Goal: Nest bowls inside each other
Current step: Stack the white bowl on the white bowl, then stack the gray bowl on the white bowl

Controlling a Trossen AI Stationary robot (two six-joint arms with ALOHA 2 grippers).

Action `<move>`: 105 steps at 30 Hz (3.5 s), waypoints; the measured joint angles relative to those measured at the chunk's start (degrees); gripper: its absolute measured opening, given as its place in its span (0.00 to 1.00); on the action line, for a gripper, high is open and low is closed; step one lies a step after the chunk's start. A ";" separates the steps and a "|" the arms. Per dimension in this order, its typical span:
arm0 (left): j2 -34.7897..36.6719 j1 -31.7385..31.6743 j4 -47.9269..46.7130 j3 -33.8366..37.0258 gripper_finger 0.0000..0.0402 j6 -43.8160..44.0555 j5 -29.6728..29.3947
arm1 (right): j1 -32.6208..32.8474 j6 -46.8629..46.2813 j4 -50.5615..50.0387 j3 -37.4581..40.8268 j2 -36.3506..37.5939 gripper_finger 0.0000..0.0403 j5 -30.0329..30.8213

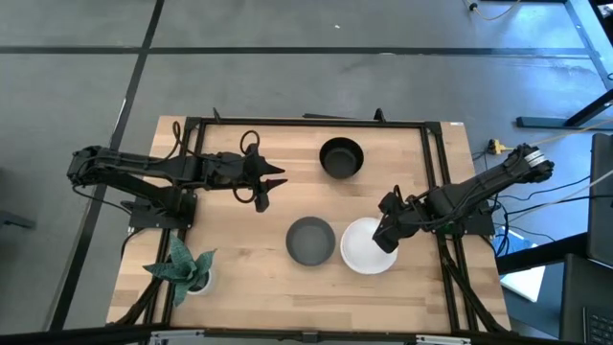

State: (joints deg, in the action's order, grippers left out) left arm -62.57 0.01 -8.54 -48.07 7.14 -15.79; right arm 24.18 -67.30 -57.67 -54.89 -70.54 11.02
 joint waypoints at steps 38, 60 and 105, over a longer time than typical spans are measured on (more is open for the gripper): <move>-9.84 4.09 -6.30 0.00 0.31 5.06 13.01 | -4.15 18.18 1.95 -13.20 0.23 0.32 20.90; -27.56 6.97 -8.33 -8.74 0.30 16.83 10.41 | -4.15 19.72 1.39 -13.20 0.23 0.32 20.38; -33.92 6.07 -11.52 -8.76 0.08 21.00 12.96 | -4.15 19.91 -1.00 -13.22 0.21 0.32 20.36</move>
State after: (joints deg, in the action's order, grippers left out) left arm -96.49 6.08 -20.05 -56.84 28.14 -2.83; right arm 20.03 -47.39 -58.67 -68.12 -70.32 31.38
